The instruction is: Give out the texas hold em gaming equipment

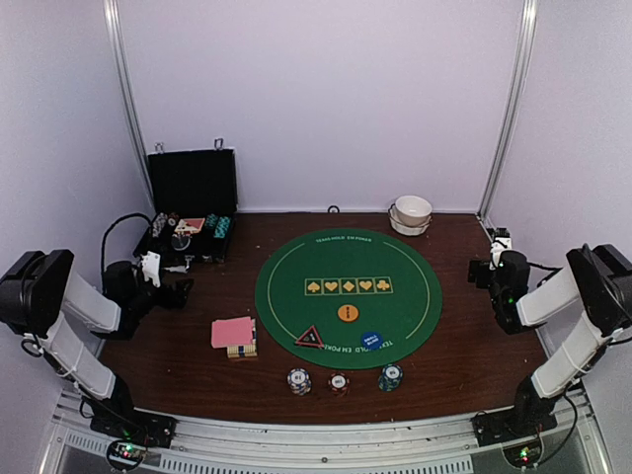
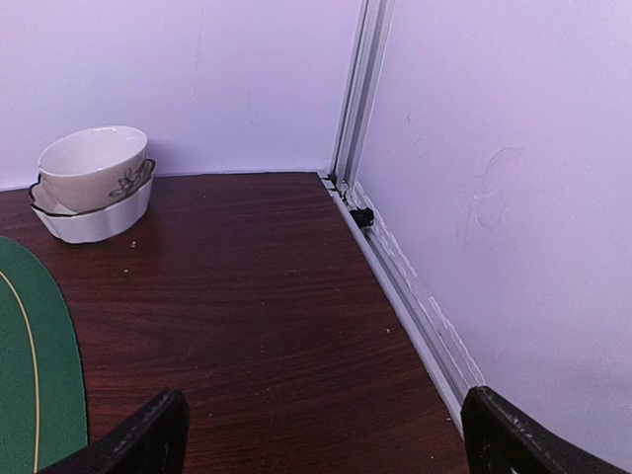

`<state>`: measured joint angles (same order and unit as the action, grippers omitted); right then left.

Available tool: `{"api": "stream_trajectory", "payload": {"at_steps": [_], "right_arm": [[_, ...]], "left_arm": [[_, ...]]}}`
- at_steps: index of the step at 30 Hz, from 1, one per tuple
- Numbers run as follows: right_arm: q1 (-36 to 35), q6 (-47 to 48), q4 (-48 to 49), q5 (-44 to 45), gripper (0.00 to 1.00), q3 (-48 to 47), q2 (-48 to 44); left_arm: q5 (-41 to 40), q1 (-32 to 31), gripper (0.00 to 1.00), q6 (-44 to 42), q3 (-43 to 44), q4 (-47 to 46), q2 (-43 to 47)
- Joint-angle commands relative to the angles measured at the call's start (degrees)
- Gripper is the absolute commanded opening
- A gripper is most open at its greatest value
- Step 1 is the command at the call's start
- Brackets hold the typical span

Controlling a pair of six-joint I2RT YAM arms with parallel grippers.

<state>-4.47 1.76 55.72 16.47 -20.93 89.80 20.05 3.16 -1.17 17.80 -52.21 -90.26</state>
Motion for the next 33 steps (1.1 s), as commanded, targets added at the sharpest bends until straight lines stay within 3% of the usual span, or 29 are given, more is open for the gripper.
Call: {"api": "stream_trajectory", "payload": {"at_steps": [1, 8, 13, 18, 21, 24, 28, 30, 33], "right_arm": [[0.16, 0.0, 0.7, -0.21, 0.99, -0.52, -0.3], [0.16, -0.24, 1.01, 1.38, 0.99, -0.47, -0.4], [-1.99, 1.25, -7.4, 4.35, 0.99, -1.83, -7.62], [-2.32, -4.31, -33.82, 5.49, 1.0, -12.7, -16.77], [-2.33, -7.15, -45.17, 0.76, 0.99, -18.95, -19.99], [-2.3, -11.11, -50.67, -5.39, 0.99, -23.89, -21.85], [-2.05, -23.89, -55.69, -10.0, 1.0, -28.12, -22.89], [-1.99, -28.73, -59.84, -11.41, 0.99, -30.72, -22.08], [-2.89, -29.39, -59.94, -22.33, 0.99, -32.66, -19.15]], "left_arm": [[-0.57, -0.17, 0.97, -0.6, 1.15, -1.47, 0.17], [-0.62, -0.17, 0.98, -0.59, 1.21, -1.28, 0.17], [-1.67, -0.13, 0.98, 0.03, 1.38, 0.27, 1.28], [-2.85, -0.16, 0.98, -0.03, 8.02, 17.61, 7.96], [-1.11, -0.09, 0.97, -2.3, 12.46, 27.68, 10.49], [-2.24, -0.02, 0.97, -3.2, 20.61, 42.94, 11.75], [-3.09, 0.08, 0.98, -3.77, 33.0, 63.98, 11.25], [-2.53, 0.37, 0.98, -4.16, 37.68, 71.55, 11.42], [-1.22, 1.23, 0.97, -4.57, 42.24, 79.04, 12.94]]}}
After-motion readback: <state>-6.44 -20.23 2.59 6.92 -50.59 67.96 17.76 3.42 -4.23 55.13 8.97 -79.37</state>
